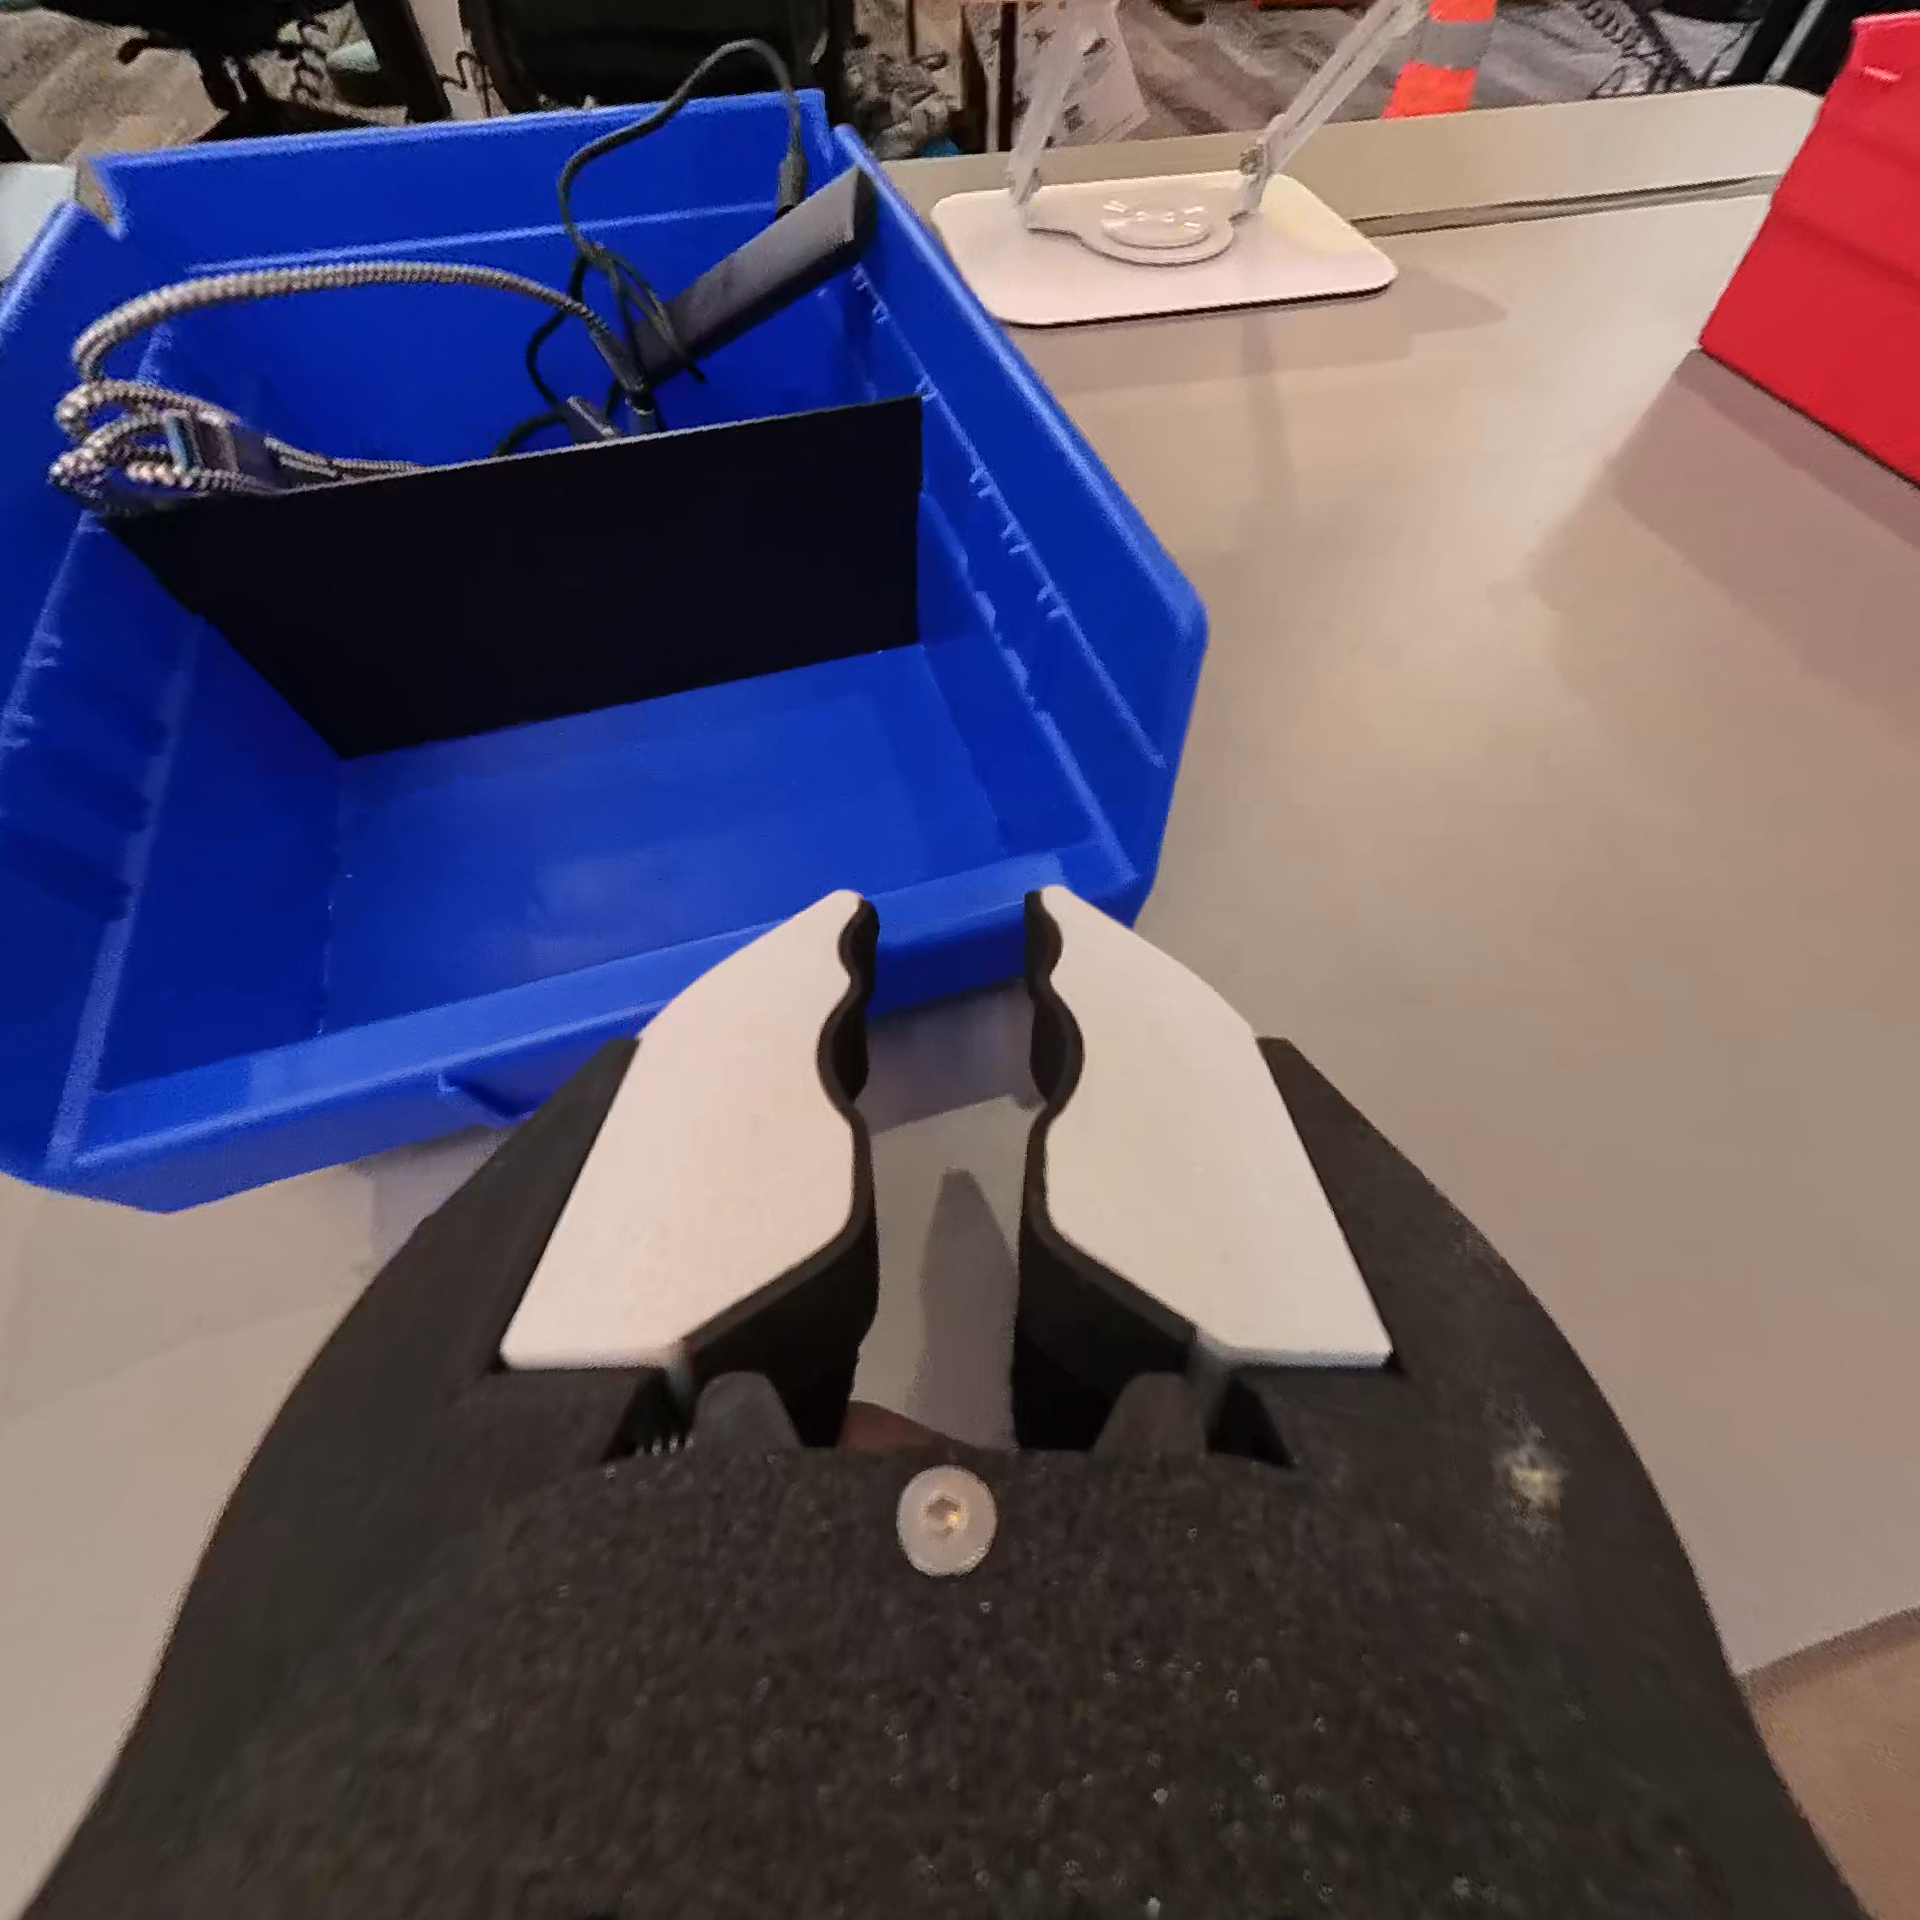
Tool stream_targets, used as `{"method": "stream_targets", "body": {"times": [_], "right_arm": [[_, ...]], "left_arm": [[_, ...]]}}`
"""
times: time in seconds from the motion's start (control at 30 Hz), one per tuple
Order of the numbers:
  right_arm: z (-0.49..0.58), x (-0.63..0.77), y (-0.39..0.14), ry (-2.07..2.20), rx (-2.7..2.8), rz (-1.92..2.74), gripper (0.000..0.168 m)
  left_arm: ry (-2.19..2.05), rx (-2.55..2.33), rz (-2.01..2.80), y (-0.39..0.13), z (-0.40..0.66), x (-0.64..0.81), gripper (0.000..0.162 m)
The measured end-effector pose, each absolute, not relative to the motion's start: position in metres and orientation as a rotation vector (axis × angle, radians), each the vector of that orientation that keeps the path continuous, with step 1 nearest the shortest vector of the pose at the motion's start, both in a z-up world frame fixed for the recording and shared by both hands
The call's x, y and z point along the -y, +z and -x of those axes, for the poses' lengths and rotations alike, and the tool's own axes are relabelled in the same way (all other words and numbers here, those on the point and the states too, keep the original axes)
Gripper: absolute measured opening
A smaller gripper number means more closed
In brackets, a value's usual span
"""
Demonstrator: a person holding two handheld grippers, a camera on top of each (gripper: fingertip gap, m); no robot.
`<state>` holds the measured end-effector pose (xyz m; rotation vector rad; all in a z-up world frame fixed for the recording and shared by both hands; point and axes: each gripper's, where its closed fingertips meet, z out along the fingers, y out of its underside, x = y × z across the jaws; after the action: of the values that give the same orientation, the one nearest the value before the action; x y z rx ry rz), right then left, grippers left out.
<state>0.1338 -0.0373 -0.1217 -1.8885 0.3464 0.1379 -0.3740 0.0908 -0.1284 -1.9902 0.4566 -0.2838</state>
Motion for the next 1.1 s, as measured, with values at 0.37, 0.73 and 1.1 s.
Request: {"method": "stream_targets", "body": {"times": [0.37, 0.73, 1.1], "right_arm": [[-0.092, 0.014, -0.12, 0.116, -0.164, 1.911, 0.026], [-0.073, 0.002, -0.117, 0.157, -0.102, 1.902, 0.026], [-0.061, -0.004, -0.115, 0.256, -0.092, 1.887, 0.025]], "left_arm": [[-0.28, -0.396, 1.999, -0.129, 0.397, -0.082, 0.027], [-0.43, -0.475, 1.969, -0.123, 0.382, -0.069, 0.032], [-0.252, -1.259, 1.845, -0.053, 0.367, -0.152, 0.035]]}}
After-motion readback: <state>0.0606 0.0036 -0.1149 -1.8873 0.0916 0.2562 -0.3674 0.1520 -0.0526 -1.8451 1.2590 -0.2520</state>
